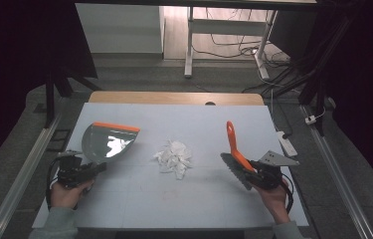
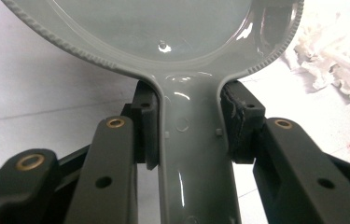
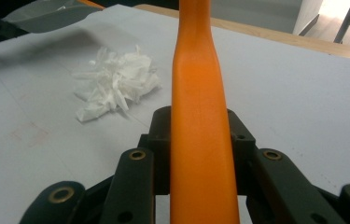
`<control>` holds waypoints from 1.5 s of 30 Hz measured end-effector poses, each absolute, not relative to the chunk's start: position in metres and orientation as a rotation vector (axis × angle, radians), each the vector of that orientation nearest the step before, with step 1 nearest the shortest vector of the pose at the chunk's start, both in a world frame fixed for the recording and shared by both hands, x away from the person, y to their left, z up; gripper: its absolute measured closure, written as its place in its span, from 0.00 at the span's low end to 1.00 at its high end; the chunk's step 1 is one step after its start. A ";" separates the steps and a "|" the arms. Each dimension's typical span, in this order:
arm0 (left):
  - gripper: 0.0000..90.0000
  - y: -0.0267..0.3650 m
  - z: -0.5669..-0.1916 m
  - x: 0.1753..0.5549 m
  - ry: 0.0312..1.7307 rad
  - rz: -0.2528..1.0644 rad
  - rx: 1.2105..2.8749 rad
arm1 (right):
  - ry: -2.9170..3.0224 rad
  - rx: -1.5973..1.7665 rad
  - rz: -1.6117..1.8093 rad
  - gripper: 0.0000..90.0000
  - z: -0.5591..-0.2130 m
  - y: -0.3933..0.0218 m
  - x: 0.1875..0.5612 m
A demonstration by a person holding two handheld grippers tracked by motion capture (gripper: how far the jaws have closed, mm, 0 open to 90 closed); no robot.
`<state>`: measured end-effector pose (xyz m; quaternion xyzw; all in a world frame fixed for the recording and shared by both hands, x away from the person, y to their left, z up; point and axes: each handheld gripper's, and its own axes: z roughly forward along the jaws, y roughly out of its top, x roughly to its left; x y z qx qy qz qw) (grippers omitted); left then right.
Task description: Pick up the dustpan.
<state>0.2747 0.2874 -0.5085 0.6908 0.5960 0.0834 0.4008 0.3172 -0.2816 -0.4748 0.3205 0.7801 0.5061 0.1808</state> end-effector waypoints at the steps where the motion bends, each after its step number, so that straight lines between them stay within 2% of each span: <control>1: 0.69 0.289 -0.508 0.275 1.495 0.213 1.747 | 2.198 0.907 1.435 0.78 -0.474 -0.281 0.317; 10: 0.69 0.297 -0.501 0.272 1.378 0.222 1.763 | 2.172 0.941 1.457 0.78 -0.473 -0.280 0.321; 23: 0.69 0.286 -0.486 0.260 1.161 0.218 1.860 | 2.146 0.951 1.452 0.78 -0.470 -0.279 0.317; 45: 0.69 0.269 -0.474 0.249 0.927 0.091 2.007 | 2.144 0.943 1.454 0.78 -0.469 -0.274 0.319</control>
